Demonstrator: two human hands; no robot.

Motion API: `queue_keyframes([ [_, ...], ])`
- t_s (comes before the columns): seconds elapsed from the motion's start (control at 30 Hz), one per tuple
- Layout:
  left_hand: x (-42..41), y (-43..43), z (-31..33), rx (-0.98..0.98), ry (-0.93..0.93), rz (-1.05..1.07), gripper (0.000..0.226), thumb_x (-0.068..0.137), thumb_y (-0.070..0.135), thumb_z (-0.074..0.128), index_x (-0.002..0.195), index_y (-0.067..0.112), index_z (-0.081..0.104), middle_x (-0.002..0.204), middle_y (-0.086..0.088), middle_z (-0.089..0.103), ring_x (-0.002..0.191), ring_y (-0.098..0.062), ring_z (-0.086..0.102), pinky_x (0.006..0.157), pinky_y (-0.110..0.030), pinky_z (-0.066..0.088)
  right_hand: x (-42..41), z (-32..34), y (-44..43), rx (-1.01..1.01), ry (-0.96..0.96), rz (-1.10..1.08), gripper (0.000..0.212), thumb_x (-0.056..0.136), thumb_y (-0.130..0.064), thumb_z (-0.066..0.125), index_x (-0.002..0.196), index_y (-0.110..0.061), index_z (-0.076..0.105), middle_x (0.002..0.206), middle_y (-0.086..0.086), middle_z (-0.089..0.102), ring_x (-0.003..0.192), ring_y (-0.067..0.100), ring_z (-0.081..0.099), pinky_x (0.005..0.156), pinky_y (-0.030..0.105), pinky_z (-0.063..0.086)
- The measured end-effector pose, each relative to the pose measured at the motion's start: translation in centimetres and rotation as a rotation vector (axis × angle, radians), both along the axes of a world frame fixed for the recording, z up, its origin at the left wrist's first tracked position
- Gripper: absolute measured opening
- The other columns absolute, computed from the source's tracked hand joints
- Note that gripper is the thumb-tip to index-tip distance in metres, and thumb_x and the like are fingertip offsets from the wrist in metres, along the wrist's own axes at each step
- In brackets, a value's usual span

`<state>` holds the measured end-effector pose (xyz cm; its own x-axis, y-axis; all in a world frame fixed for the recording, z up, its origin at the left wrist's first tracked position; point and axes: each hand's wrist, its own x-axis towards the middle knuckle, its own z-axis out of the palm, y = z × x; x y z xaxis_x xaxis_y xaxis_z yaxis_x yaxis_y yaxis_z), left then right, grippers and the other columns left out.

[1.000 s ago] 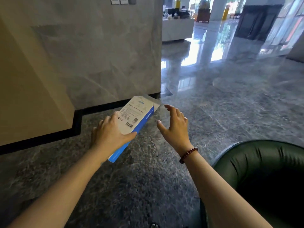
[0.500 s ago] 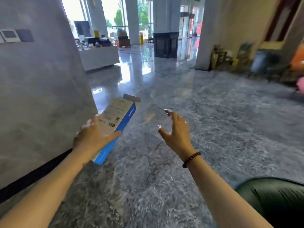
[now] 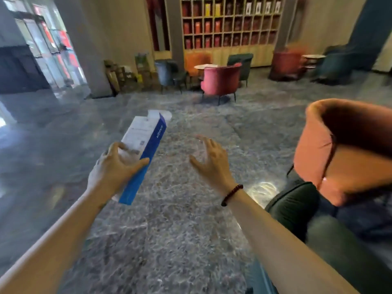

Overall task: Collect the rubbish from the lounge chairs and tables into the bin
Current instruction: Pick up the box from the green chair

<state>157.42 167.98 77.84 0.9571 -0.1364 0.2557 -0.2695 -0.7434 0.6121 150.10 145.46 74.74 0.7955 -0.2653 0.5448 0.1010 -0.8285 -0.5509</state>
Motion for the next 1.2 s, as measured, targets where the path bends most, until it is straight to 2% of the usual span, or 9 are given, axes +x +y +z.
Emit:
queue_keyframes([
  [0.17, 8.2, -12.5, -1.5, 0.047, -0.061, -0.284, 0.079, 0.062, 0.065, 0.067, 0.121, 0.020, 0.040, 0.121, -0.012, 0.053, 0.108, -0.034, 0.052, 0.084, -0.048, 0.047, 2.7, -2.8, -9.8, 0.004, 0.028, -0.292, 0.055, 0.083, -0.034, 0.061, 0.130, -0.011, 0.043, 0.127, 0.009, 0.054, 0.117, 0.026, 0.049, 0.097, 0.042, 0.035],
  [0.3, 14.2, -21.8, -2.8, 0.083, -0.132, -0.432, 0.077, 0.064, 0.058, 0.069, 0.127, 0.026, 0.038, 0.119, -0.009, 0.054, 0.105, -0.030, 0.052, 0.083, -0.046, 0.047, 7.6, -4.9, -16.8, 0.017, 0.041, -0.397, 0.054, 0.085, -0.035, 0.059, 0.131, -0.013, 0.041, 0.132, 0.008, 0.050, 0.121, 0.026, 0.044, 0.099, 0.042, 0.028],
  [0.4, 20.4, -28.7, -2.2, 0.081, -0.112, -0.538, 0.079, 0.065, 0.054, 0.071, 0.130, 0.023, 0.037, 0.122, -0.007, 0.053, 0.109, -0.028, 0.050, 0.087, -0.049, 0.046, 12.5, -3.9, -22.9, 0.017, 0.068, -0.470, 0.057, 0.084, -0.038, 0.059, 0.131, -0.012, 0.041, 0.129, 0.009, 0.052, 0.119, 0.027, 0.046, 0.100, 0.044, 0.032],
  [0.5, 26.3, -35.2, -0.6, 0.031, -0.124, -0.598, 0.076, 0.065, 0.054, 0.071, 0.126, 0.024, 0.039, 0.120, -0.006, 0.053, 0.108, -0.026, 0.050, 0.087, -0.049, 0.047, 17.1, -1.5, -28.9, -0.012, 0.043, -0.550, 0.057, 0.083, -0.041, 0.053, 0.130, -0.011, 0.042, 0.127, 0.009, 0.052, 0.118, 0.027, 0.046, 0.095, 0.043, 0.031],
  [0.63, 33.0, -42.6, 0.0, 0.009, -0.128, -0.647, 0.081, 0.065, 0.055, 0.070, 0.131, 0.023, 0.035, 0.122, -0.008, 0.048, 0.110, -0.028, 0.048, 0.088, -0.048, 0.045, 22.4, 0.1, -35.0, -0.025, 0.015, -0.590, 0.049, 0.085, -0.031, 0.059, 0.128, -0.013, 0.044, 0.128, 0.007, 0.052, 0.119, 0.026, 0.045, 0.096, 0.042, 0.030],
  [0.83, 43.2, -54.8, -1.3, 0.002, -0.113, -0.755, 0.083, 0.066, 0.054, 0.071, 0.133, 0.022, 0.033, 0.124, -0.009, 0.046, 0.111, -0.028, 0.047, 0.086, -0.046, 0.044, 30.7, -1.4, -44.7, -0.054, 0.033, -0.692, 0.048, 0.085, -0.031, 0.060, 0.127, -0.014, 0.045, 0.126, 0.006, 0.053, 0.116, 0.026, 0.047, 0.095, 0.043, 0.033],
  [1.03, 52.7, -70.1, 0.3, 0.045, -0.142, -0.954, 0.086, 0.068, 0.055, 0.069, 0.136, 0.021, 0.029, 0.124, -0.008, 0.045, 0.111, -0.026, 0.046, 0.092, -0.050, 0.044, 38.8, -1.6, -57.4, -0.027, 0.016, -0.903, 0.047, 0.083, -0.031, 0.059, 0.125, -0.016, 0.045, 0.124, 0.005, 0.053, 0.117, 0.026, 0.045, 0.094, 0.038, 0.029],
  [1.2, 58.1, -83.3, 0.7, 0.057, -0.141, -1.094, 0.081, 0.069, 0.052, 0.069, 0.133, 0.019, 0.032, 0.122, -0.008, 0.046, 0.107, -0.024, 0.045, 0.089, -0.048, 0.044, 44.1, -1.8, -66.1, -0.004, 0.021, -1.029, 0.047, 0.081, -0.033, 0.058, 0.123, -0.016, 0.048, 0.120, 0.007, 0.055, 0.114, 0.028, 0.047, 0.090, 0.039, 0.031],
])
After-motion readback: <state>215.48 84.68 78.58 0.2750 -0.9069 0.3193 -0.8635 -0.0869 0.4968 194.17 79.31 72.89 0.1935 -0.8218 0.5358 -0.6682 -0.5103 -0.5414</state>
